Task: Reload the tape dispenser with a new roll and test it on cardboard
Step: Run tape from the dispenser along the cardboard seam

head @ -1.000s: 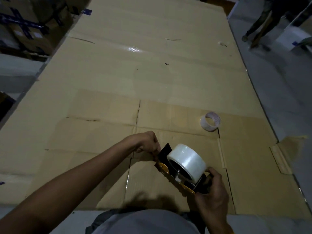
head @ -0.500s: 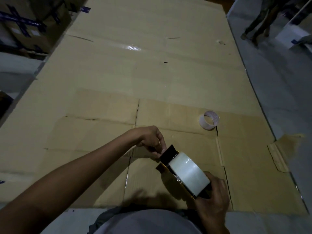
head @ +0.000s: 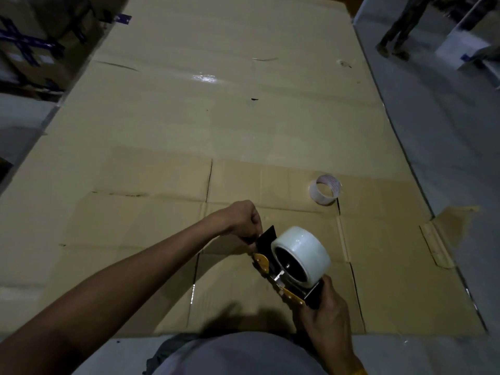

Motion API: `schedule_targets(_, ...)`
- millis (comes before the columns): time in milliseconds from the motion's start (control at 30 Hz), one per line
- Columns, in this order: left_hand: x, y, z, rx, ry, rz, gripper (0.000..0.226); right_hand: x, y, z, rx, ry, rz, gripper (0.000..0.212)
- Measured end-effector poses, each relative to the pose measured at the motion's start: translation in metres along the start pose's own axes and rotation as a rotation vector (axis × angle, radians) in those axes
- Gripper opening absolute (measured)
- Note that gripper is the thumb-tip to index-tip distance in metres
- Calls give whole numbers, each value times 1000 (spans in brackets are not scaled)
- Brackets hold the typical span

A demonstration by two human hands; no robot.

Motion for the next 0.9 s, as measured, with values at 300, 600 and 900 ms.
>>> schedule_targets(300, 7, -24, -17, 6, -90, -48, 16, -16, 3, -6, 260, 176, 172, 60)
schedule_targets(600, 12, -73, -61, 104, -339, 182, 10, -38, 17, -17, 331, 64, 232, 49)
schedule_targets(900, 23, -105, -98, 242, -676, 103, 14, -48, 11, -20, 341, -190, 212, 47)
Point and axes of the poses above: each hand's wrist, its own y-axis away from the middle knuckle, its own x-axis out of the palm, z = x × y, the point moved 4 cm from there along -y, towards the middle knuckle, and after that the axes turned 15 degrees about z, right-handed, at the moved point
